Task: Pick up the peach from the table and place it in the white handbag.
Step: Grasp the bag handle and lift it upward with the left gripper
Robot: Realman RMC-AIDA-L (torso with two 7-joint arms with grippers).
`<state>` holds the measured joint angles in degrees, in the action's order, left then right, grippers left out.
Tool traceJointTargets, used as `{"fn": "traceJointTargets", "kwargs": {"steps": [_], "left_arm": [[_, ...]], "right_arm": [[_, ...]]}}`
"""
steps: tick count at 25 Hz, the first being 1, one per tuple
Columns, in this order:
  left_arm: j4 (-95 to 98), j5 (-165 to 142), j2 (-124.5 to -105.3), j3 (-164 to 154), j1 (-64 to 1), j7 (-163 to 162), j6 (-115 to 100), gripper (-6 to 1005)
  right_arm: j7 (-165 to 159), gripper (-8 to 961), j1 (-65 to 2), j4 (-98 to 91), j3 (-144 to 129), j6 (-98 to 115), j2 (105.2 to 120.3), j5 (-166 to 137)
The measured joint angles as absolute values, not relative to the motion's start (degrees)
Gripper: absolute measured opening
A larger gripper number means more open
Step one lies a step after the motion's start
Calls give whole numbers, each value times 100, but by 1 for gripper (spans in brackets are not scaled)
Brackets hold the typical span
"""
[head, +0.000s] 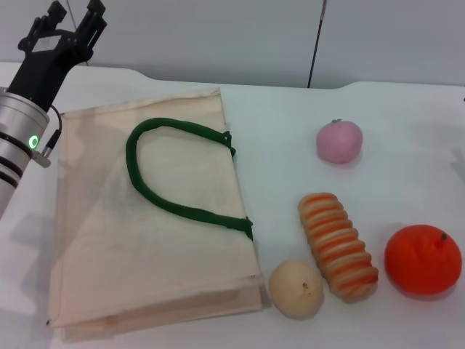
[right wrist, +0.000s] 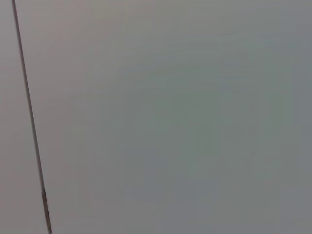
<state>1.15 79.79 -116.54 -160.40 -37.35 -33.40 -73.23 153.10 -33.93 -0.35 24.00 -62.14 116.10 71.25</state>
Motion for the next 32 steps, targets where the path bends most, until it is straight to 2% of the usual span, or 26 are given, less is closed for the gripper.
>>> {"fn": "traceJointTargets", "kwargs": {"steps": [20, 25, 32], "left_arm": [[65, 7686, -11643, -16106, -3755, -3526, -7189, 771], [-442, 6798, -11596, -16113, -3930, -4746, -7191, 773], [-2224, 5482, -11509, -16372, -4256, -8188, -7514, 765]], "right_arm": [[15310, 889, -3404, -43, 2387, -6205, 11610, 7113], [15310, 888, -3343, -72, 2426, -6205, 11609, 7130], [15310, 886, -3339, -68, 2433, -6205, 11603, 7136]]}}
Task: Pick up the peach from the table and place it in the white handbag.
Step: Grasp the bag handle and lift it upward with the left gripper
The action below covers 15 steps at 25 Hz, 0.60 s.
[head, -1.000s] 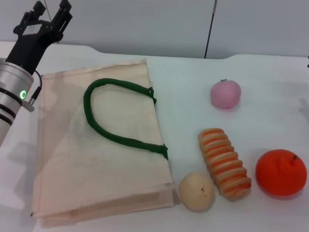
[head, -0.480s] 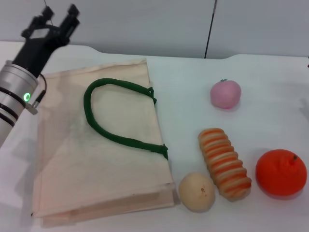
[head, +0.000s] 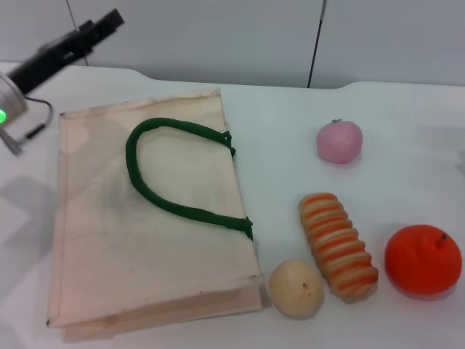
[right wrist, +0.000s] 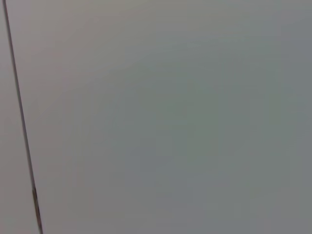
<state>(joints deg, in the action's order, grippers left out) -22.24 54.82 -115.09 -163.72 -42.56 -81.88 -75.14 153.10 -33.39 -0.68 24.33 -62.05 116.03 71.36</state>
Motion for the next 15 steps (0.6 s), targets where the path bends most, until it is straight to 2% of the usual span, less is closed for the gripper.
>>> {"fn": "traceJointTargets", "kwargs": {"steps": [7, 15], "left_arm": [[-3921, 4012, -11357, -16418, -4552, -9872, -8559, 764], [-4805, 1860, -11326, -16418, -5197, -10184, -8910, 764]], "right_arm": [[15310, 884, -3340, -81, 2434, -6210, 11601, 7137], [15308, 882, -3337, -79, 2435, -6226, 11591, 7137]]}}
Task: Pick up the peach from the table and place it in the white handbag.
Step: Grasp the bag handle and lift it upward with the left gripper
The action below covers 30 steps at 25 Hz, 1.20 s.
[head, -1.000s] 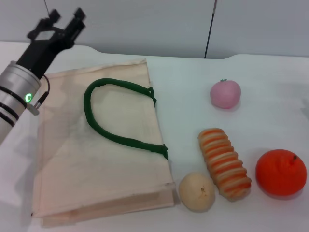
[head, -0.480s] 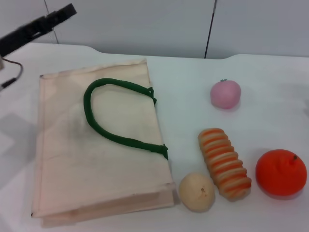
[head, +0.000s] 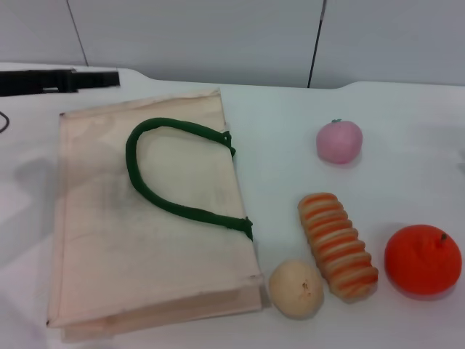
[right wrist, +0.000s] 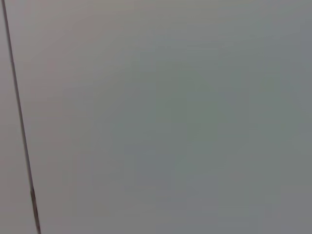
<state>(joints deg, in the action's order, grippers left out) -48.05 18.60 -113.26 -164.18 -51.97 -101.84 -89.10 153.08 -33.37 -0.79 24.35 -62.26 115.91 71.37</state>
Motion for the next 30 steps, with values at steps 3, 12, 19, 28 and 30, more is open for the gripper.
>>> {"fn": "traceJointTargets", "kwargs": {"steps": [3, 12, 19, 28, 30], "left_arm": [[-4783, 1286, -11308, -16418, -5439, -10159, -8800, 767], [-4282, 530, -11342, -16418, -5701, -10129, -8071, 775], [-3711, 142, -11321, -16418, -5794, -10127, -7550, 770], [-3184, 96, -11311, -16418, -5774, -10107, -6958, 737], [-3101, 79, -11310, -16418, -5765, -10107, -6871, 718]], "right_arm": [[15307, 881, -3345, -78, 2435, -6229, 11591, 7136], [15304, 879, -3367, -64, 2435, -6240, 11593, 7137], [15301, 877, -3381, -54, 2435, -6241, 11593, 7143], [15301, 875, -3389, -42, 2444, -6252, 11593, 7146], [15301, 874, -3394, -37, 2444, -6255, 11593, 7146]]}}
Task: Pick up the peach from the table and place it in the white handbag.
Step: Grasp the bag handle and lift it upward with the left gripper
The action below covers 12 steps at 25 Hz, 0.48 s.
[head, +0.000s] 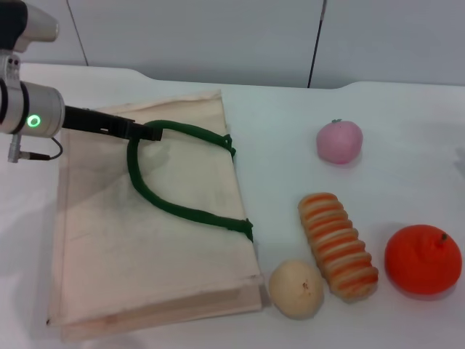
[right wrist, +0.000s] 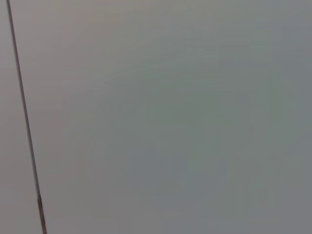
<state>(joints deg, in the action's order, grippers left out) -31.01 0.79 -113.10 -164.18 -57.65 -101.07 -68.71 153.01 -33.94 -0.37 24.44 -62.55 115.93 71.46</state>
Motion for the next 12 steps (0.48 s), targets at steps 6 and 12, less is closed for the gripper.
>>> {"fn": "traceJointTargets", "kwargs": {"steps": [6, 12], "left_arm": [[-2977, 74, -11332, -16418, -5754, -10108, -6652, 661], [-2977, -51, -11357, -16418, -5754, -10153, -6565, 603]], "right_arm": [[15301, 873, -3395, -34, 2444, -6258, 11593, 7146], [15301, 871, -3394, -35, 2444, -6258, 11592, 7145]]}}
